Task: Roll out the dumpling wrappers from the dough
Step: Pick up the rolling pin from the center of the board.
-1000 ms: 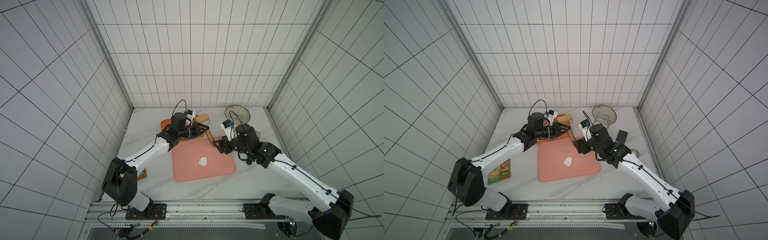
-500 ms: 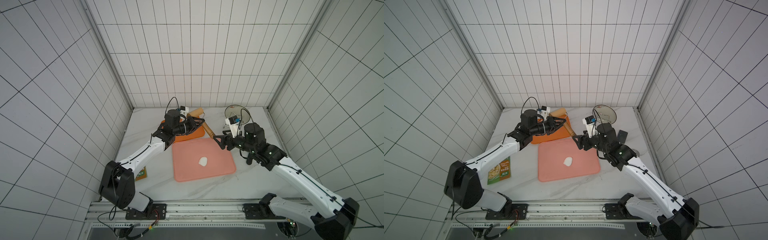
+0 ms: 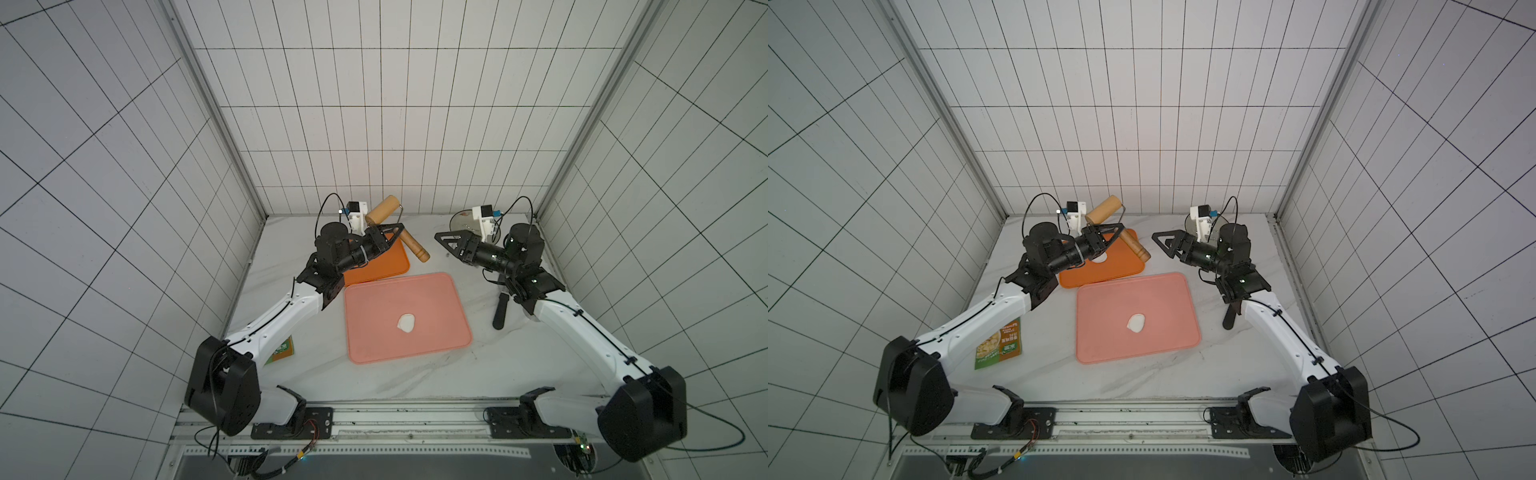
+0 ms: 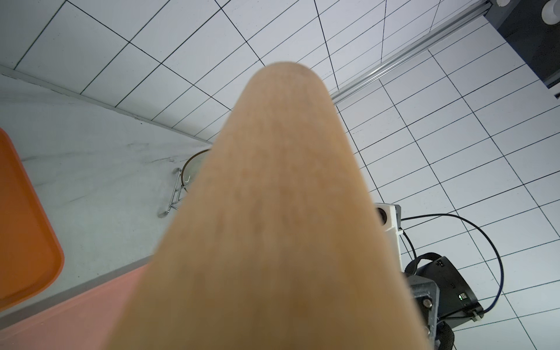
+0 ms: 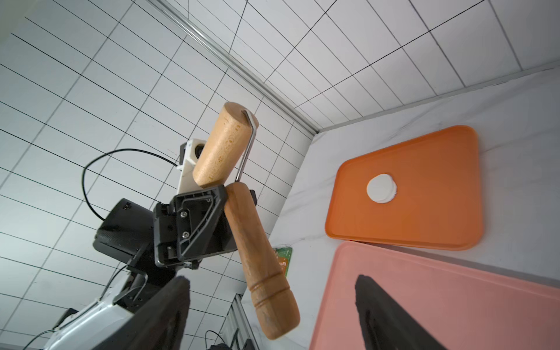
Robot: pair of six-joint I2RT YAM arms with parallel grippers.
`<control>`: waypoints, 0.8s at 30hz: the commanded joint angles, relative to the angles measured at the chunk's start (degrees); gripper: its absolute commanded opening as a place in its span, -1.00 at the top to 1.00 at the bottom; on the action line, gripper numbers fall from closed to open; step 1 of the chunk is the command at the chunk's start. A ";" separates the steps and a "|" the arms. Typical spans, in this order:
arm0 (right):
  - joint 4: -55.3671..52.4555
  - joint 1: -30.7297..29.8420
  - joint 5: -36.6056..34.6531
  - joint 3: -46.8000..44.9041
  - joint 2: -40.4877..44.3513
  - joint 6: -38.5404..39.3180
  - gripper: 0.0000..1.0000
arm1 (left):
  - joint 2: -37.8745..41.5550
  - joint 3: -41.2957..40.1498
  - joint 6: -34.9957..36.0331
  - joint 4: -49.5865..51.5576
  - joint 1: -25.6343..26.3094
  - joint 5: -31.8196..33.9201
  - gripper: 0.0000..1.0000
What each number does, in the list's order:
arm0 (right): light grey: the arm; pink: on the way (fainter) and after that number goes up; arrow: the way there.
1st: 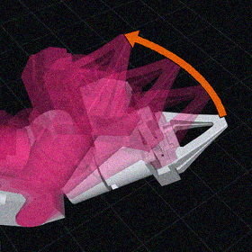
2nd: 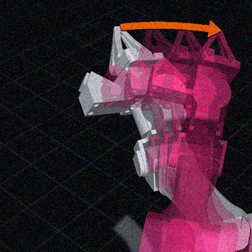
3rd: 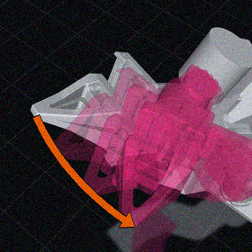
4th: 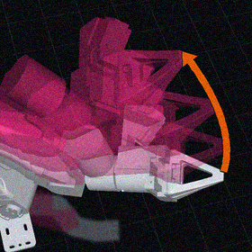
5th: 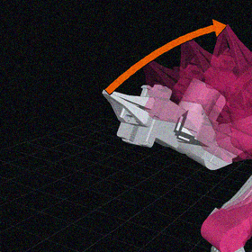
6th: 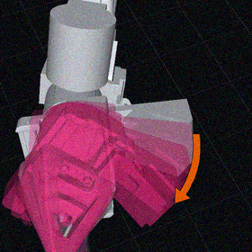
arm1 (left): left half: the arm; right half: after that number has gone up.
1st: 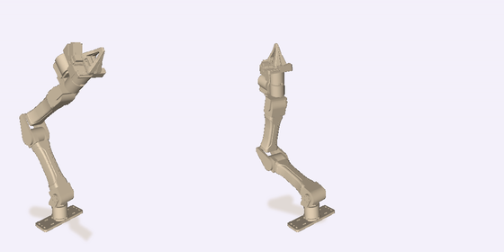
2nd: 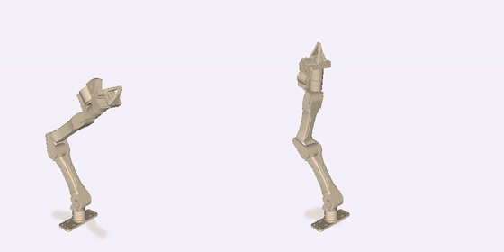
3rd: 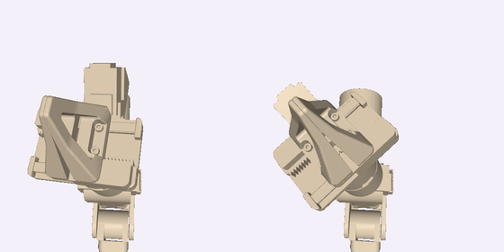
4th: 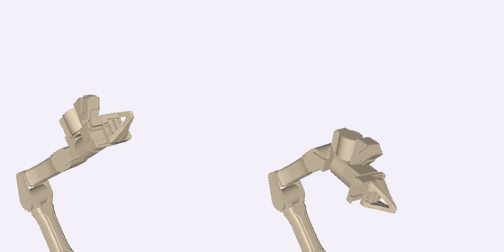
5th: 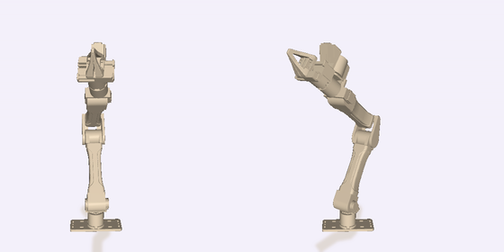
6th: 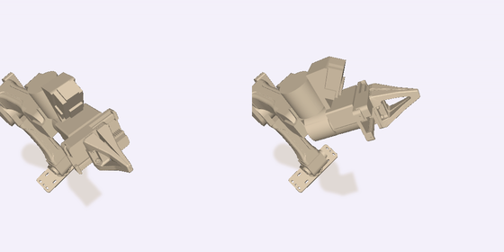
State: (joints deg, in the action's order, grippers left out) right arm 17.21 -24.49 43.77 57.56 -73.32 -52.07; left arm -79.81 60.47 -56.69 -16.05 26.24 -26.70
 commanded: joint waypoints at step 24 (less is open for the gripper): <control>38.06 -3.52 8.57 2.28 -11.46 -29.40 -0.55 | -0.96 3.17 -5.28 -16.11 0.30 4.89 1.00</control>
State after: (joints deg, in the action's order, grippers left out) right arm 49.84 -27.11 51.07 57.58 -83.83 -78.85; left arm -80.73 61.54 -61.82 -28.36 26.22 -23.27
